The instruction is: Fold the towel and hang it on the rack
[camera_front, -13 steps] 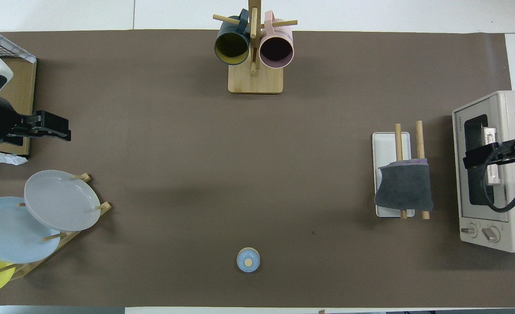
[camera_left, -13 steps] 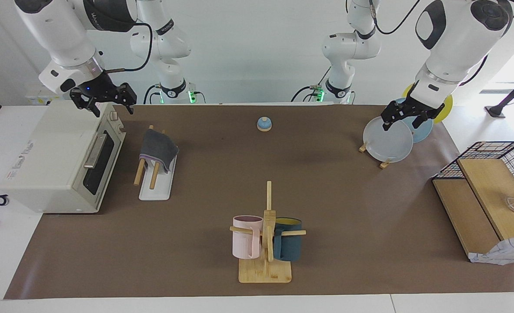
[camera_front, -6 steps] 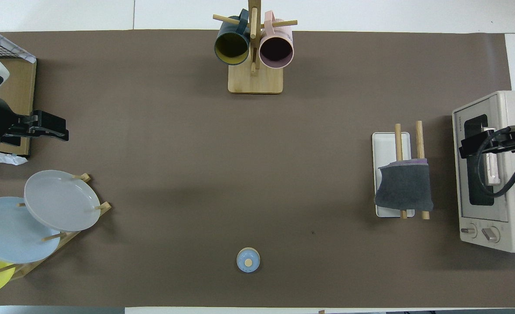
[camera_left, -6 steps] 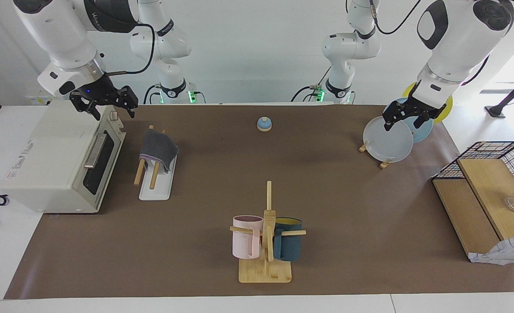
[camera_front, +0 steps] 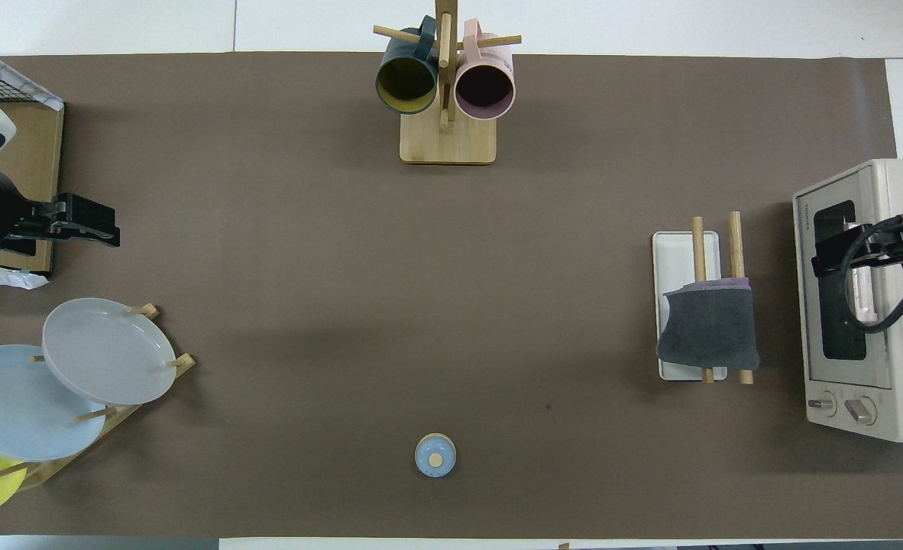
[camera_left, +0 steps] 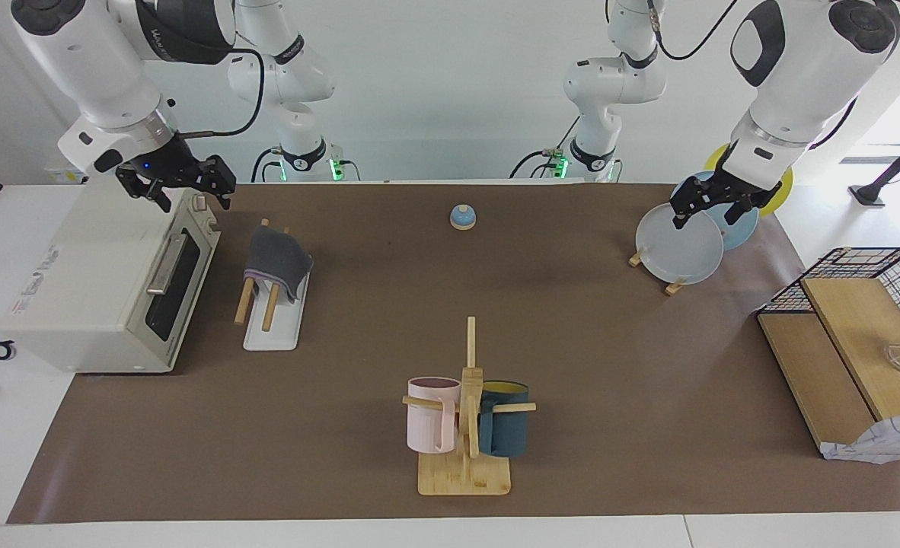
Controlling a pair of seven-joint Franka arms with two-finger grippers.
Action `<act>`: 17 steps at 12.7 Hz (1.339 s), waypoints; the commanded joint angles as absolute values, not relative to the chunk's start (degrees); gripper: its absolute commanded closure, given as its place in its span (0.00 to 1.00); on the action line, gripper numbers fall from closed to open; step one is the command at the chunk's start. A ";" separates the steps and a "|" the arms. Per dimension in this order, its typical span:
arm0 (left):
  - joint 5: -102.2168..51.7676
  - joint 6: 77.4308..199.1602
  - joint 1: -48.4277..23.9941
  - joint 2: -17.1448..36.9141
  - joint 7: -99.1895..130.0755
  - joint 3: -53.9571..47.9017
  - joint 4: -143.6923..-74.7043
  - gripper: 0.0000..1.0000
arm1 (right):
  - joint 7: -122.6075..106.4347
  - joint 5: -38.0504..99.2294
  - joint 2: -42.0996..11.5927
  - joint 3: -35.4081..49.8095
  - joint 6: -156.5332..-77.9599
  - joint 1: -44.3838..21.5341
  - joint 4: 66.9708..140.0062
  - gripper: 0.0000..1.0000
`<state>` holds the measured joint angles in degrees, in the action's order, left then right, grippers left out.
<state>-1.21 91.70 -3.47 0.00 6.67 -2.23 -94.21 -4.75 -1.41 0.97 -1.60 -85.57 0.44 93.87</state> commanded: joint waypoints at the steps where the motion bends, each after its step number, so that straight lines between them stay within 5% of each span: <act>1: -0.53 91.49 -2.90 -0.35 6.50 -2.81 -94.48 0.00 | -3.78 -1.67 0.26 -0.97 -84.29 1.14 92.55 0.00; 17: -0.53 91.49 -2.90 -0.35 6.50 -2.72 -94.48 0.00 | -3.87 -1.58 0.70 1.49 -85.96 3.08 90.70 0.00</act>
